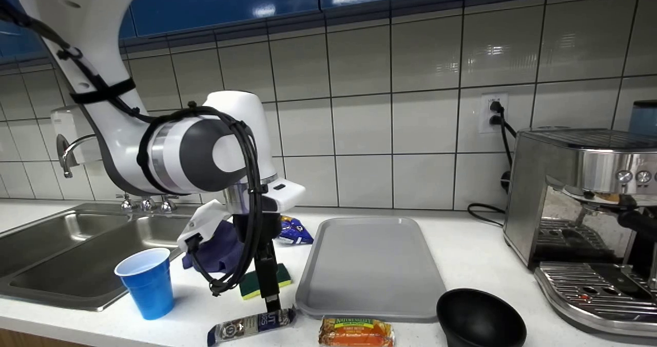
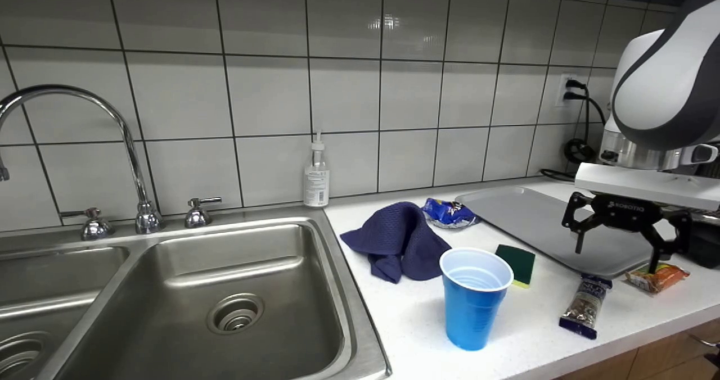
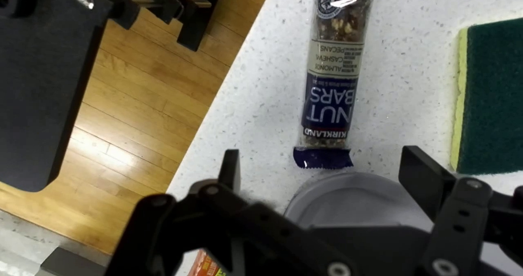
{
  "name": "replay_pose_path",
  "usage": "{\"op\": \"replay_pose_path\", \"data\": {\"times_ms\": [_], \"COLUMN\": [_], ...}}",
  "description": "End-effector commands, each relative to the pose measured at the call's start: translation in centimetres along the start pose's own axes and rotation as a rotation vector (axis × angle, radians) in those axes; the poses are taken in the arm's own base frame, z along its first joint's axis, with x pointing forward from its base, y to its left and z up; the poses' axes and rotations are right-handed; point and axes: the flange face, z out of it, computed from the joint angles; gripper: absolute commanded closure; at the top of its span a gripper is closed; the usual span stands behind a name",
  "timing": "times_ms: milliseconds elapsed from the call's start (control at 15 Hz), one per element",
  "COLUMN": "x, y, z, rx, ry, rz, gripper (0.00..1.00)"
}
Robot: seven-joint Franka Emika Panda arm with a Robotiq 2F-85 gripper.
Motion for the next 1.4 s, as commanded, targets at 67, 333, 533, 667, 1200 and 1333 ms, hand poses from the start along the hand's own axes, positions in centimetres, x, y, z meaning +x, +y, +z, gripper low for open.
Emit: {"op": "replay_pose_path", "data": {"times_ms": [67, 333, 533, 667, 1200, 1333], "x": [-1.4, -2.4, -2.6, -2.8, -3.7, -3.7], "y": [-1.3, -1.6, -1.7, -1.9, -2.6, -2.6], "z": [1.0, 2.5, 3.4, 3.9, 5.2, 5.3], "rx": [-0.004, -0.028, -0.034, -0.031, -0.023, -0.02], "ry": [-0.015, -0.028, -0.034, -0.033, -0.032, -0.031], "rz": [-0.028, -0.047, -0.052, -0.052, -0.037, -0.03], "gripper": [0.0, 0.0, 0.0, 0.0, 0.0, 0.25]}}
